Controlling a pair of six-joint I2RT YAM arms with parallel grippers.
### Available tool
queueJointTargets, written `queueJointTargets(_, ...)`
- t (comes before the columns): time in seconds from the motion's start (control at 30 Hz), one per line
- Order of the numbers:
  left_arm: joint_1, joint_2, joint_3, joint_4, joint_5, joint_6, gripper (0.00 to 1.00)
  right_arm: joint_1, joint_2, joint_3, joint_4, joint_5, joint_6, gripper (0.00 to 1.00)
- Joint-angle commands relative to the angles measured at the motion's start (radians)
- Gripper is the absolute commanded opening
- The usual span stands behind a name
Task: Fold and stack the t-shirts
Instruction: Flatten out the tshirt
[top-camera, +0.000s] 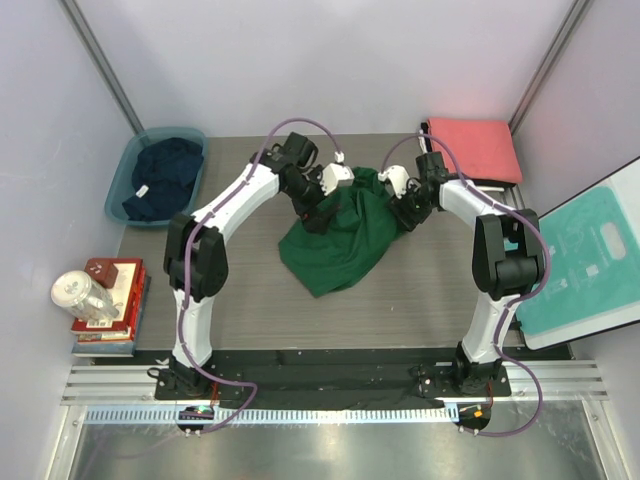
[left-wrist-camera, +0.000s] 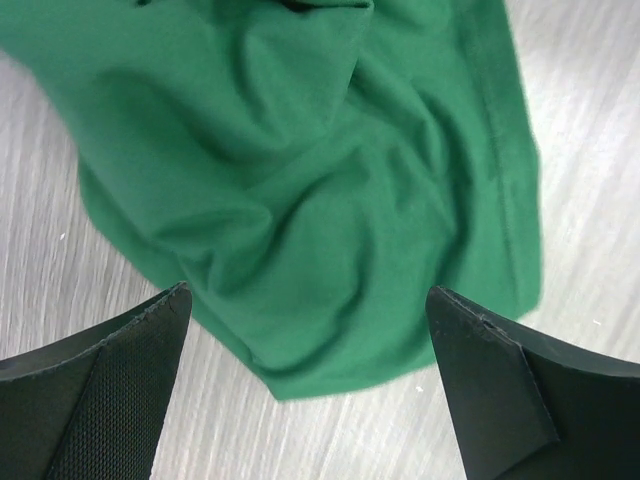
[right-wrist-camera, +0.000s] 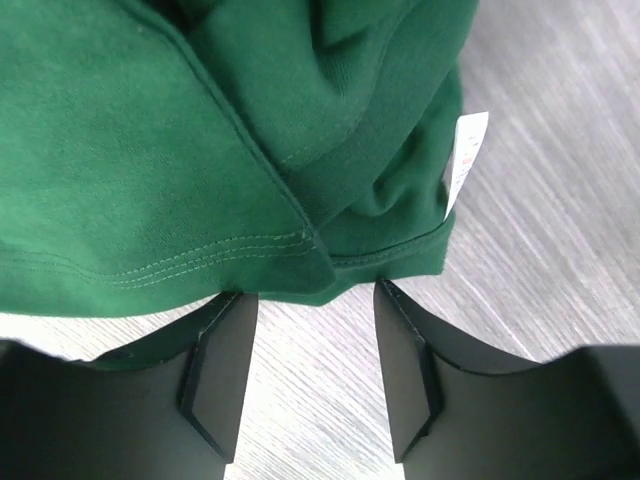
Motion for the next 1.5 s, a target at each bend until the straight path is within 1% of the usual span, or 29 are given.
queueJointTargets(0.0,-0.072,0.058,-0.045,0.070,-0.137,0.031,1.00,0.011,-0.057,0.024,0.048,0.034,0.027,0.55)
queueJointTargets(0.07,-0.083,0.061,-0.091,0.134,-0.189,0.048,1.00,0.011,-0.069,0.019,0.048,0.036,0.030,0.56)
queueJointTargets(0.1,-0.085,0.067,-0.125,0.144,-0.239,0.051,1.00,0.011,-0.074,0.010,0.048,0.039,0.029,0.59)
queueJointTargets(0.2,-0.092,0.078,-0.195,0.178,-0.304,0.072,1.00,0.011,-0.092,-0.004,0.044,0.042,0.017,0.62)
queueJointTargets(0.37,-0.101,0.087,-0.277,0.228,-0.425,0.092,1.00,0.011,-0.085,-0.001,0.038,0.048,0.012,0.63)
queueJointTargets(0.43,-0.108,0.090,-0.313,0.250,-0.487,0.103,1.00,0.011,-0.076,0.004,0.036,0.047,0.009,0.61)
queueJointTargets(0.47,-0.106,0.090,-0.327,0.256,-0.523,0.109,0.92,0.011,-0.063,0.009,0.036,0.047,0.009,0.57)
queueJointTargets(0.53,-0.108,0.089,-0.363,0.264,-0.554,0.134,0.73,0.011,-0.047,0.018,0.036,0.044,0.009,0.51)
queueJointTargets(0.57,-0.108,0.086,-0.373,0.264,-0.582,0.143,0.61,0.011,-0.025,0.022,0.036,0.044,0.007,0.41)
queueJointTargets(0.63,-0.103,0.081,-0.407,0.270,-0.603,0.180,0.44,0.011,-0.004,0.035,0.036,0.044,0.009,0.28)
queueJointTargets(0.67,-0.100,0.077,-0.422,0.270,-0.611,0.186,0.29,0.010,0.009,0.044,0.037,0.045,0.009,0.15)
queueJointTargets(0.7,-0.097,0.072,-0.427,0.270,-0.616,0.193,0.20,0.011,0.029,0.048,0.038,0.045,0.009,0.09)
queueJointTargets(0.73,-0.089,0.072,-0.430,0.267,-0.617,0.193,0.05,0.010,0.039,0.055,0.039,0.045,0.012,0.04)
queueJointTargets(0.77,-0.088,0.066,-0.432,0.264,-0.617,0.195,0.00,0.011,0.047,0.062,0.042,0.045,0.012,0.01)
queueJointTargets(1.13,-0.045,0.031,-0.435,0.236,-0.654,0.272,0.00,0.010,0.095,0.102,0.064,0.033,0.013,0.01)
queueJointTargets(1.17,-0.042,0.032,-0.430,0.235,-0.653,0.273,0.00,0.011,0.095,0.114,0.062,0.028,0.015,0.03)
queueJointTargets(1.2,-0.039,0.035,-0.426,0.230,-0.650,0.273,0.00,0.011,0.092,0.119,0.059,0.007,0.016,0.14)
queueJointTargets(1.23,-0.039,0.038,-0.415,0.224,-0.650,0.273,0.00,0.013,0.079,0.122,0.054,-0.005,0.003,0.36)
queueJointTargets(1.3,-0.039,0.044,-0.406,0.219,-0.646,0.278,0.00,0.010,0.064,0.122,0.047,-0.036,-0.011,0.49)
queueJointTargets(1.33,-0.040,0.049,-0.396,0.219,-0.648,0.279,0.00,0.011,0.055,0.124,0.039,-0.068,-0.017,0.62)
queueJointTargets(1.37,-0.039,0.052,-0.392,0.219,-0.648,0.282,0.00,0.016,0.053,0.125,0.033,-0.087,-0.028,0.65)
queueJointTargets(1.47,-0.037,0.060,-0.375,0.216,-0.653,0.284,0.00,0.028,0.064,0.140,0.007,-0.125,-0.042,0.68)
